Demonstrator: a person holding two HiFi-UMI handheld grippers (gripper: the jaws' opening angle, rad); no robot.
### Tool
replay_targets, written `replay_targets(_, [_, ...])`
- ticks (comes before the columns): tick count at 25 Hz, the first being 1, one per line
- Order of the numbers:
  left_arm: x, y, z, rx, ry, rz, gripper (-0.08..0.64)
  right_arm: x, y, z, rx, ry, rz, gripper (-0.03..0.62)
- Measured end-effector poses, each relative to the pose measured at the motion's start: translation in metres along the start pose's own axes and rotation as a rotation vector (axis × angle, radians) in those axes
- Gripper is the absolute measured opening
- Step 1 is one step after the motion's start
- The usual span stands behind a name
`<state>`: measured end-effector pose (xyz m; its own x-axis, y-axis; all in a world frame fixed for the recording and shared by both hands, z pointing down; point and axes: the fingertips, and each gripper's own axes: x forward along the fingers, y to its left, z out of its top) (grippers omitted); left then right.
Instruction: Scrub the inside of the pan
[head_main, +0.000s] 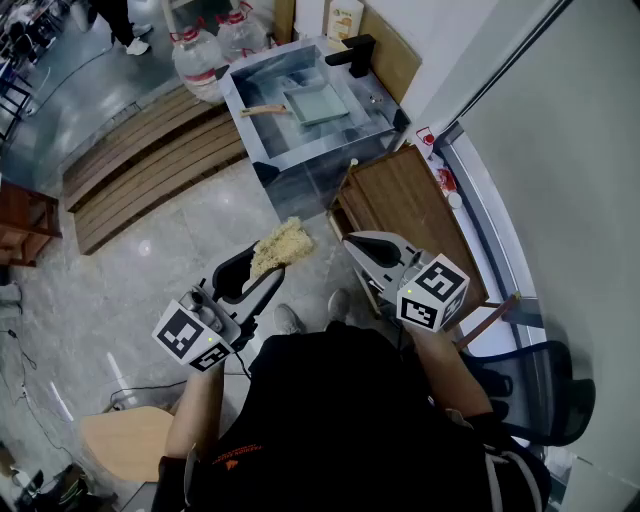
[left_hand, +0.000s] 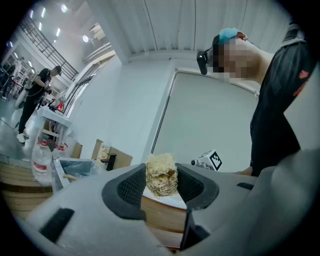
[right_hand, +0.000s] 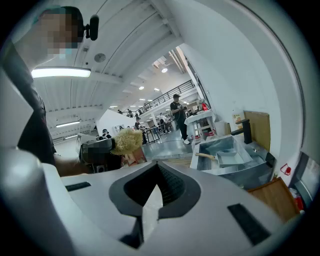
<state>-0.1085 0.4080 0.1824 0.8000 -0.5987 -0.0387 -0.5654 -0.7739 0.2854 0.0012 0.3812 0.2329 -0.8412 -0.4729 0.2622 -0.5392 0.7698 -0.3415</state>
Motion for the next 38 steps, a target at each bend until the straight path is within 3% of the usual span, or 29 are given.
replay_targets(15, [0.007,-0.009,-0.007,-0.013,0.003,0.008,0.179,-0.009,-0.007,-0.005,0.02,-0.006,0.004,0.005])
replay_targets(26, [0.047,-0.016,-0.025,-0.024,0.018,0.039,0.179,-0.037,-0.048,-0.022,0.05,0.022,0.016,0.005])
replay_targets(38, [0.082,-0.018,-0.029,-0.003,0.014,0.061,0.179,-0.056,-0.082,-0.015,0.04,0.002,0.042,0.005])
